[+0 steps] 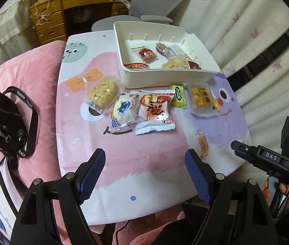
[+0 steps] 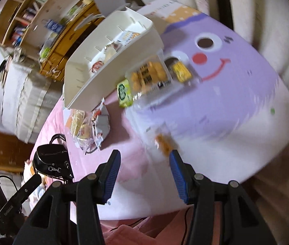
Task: Organize snacks
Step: 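Move both grippers back toward the remaining snacks on the tablecloth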
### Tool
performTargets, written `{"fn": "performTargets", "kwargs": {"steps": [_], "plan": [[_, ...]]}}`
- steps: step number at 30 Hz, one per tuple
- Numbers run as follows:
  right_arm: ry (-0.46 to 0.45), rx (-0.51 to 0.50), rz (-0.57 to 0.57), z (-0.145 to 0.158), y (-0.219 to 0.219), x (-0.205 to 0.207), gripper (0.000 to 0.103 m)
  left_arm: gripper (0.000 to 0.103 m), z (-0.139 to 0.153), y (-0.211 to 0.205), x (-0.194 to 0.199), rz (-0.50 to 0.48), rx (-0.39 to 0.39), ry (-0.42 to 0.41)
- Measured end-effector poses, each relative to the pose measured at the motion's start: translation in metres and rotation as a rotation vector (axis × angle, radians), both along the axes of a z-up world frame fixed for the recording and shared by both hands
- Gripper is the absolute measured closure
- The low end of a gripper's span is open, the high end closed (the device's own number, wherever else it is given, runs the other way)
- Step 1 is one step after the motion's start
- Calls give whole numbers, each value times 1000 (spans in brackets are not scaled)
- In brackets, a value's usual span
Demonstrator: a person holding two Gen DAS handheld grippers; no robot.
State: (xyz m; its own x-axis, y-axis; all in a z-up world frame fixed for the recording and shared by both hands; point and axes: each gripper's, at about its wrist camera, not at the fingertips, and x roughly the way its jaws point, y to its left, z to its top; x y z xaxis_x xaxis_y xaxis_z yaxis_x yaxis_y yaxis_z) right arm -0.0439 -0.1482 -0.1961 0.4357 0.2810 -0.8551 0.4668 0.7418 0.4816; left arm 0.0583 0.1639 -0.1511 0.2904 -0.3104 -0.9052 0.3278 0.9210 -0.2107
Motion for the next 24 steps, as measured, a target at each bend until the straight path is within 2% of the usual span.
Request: {"fn": "performTargets", "kwargs": {"steps": [6, 12, 17, 24], "plan": [[45, 19, -70, -15, 25, -19, 54, 22, -8, 3, 3, -71, -4, 18], [99, 10, -81, -30, 38, -26, 54, 18, -19, -2, 13, -77, -12, 51], [172, -38, -78, -42, 39, -20, 54, 17, -34, -13, 29, -70, -13, 111], [282, -61, -74, -64, 26, -1, 54, 17, -42, -34, 57, -88, -9, 147]]}}
